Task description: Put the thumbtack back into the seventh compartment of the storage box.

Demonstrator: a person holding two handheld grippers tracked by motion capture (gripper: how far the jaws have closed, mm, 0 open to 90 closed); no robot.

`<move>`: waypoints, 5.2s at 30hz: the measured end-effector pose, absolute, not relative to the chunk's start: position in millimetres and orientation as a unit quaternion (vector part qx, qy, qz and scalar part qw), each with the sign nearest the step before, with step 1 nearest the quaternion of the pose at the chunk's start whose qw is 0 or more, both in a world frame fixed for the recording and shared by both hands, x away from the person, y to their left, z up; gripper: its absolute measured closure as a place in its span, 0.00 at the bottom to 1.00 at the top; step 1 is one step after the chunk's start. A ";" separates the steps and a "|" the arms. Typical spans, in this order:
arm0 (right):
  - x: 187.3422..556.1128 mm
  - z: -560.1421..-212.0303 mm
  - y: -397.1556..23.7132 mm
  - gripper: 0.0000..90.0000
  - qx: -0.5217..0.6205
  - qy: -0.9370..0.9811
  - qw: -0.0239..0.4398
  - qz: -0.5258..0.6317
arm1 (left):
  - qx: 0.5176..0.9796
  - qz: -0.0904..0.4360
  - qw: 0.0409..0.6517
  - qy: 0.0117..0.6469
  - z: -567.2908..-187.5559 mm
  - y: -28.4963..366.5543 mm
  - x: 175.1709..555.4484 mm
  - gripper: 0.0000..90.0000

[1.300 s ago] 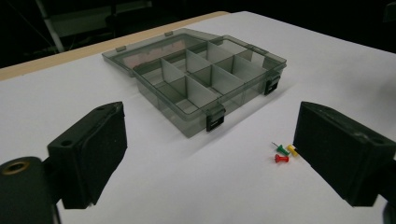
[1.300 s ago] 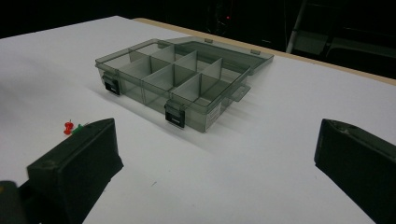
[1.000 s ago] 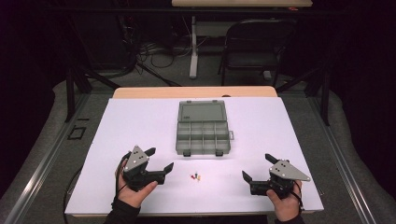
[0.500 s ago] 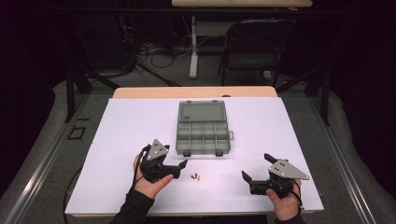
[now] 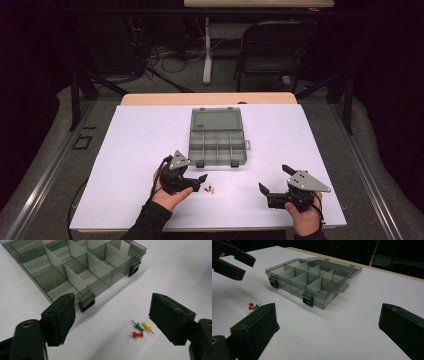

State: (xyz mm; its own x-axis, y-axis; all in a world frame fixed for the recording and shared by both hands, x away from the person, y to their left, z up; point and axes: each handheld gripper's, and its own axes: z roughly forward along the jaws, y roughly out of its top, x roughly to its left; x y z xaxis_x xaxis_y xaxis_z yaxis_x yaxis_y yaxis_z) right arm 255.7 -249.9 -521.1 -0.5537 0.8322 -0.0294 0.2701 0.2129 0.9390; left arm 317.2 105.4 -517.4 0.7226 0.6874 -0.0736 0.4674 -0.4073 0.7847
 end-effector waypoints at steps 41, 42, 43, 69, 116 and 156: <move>257.0 -523.2 -251.2 0.08 0.380 0.729 0.275 0.498 | 0.857 0.076 0.388 0.329 -553.8 90.9 309.5 0.61; 257.0 -523.1 -251.4 0.08 0.380 0.730 0.274 0.498 | 0.857 0.077 0.388 0.330 -554.2 90.6 308.9 0.61; 257.1 -523.2 -251.5 0.08 0.380 0.729 0.275 0.498 | 0.857 0.077 0.388 0.331 -554.3 90.5 308.9 0.61; 257.6 -523.8 -252.2 0.10 0.381 0.728 0.274 0.499 | 0.862 0.075 0.382 0.325 -560.6 84.4 304.7 0.71; 257.4 -523.9 -251.7 0.11 0.380 0.729 0.275 0.498 | 0.844 0.095 0.419 0.321 -524.3 92.7 310.3 0.77; 257.6 -523.3 -250.8 0.06 0.380 0.732 0.270 0.497 | 0.832 0.099 0.432 0.335 -481.2 66.1 362.2 0.77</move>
State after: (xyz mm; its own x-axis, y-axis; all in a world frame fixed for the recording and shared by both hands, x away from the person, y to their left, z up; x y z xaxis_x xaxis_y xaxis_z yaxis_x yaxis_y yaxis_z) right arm 257.6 -250.8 -523.3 -0.5656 0.8245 -0.0185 0.2877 0.2183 0.9325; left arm 362.2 66.1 -481.2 0.7562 0.6423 -0.1250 0.4719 -0.4029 0.7842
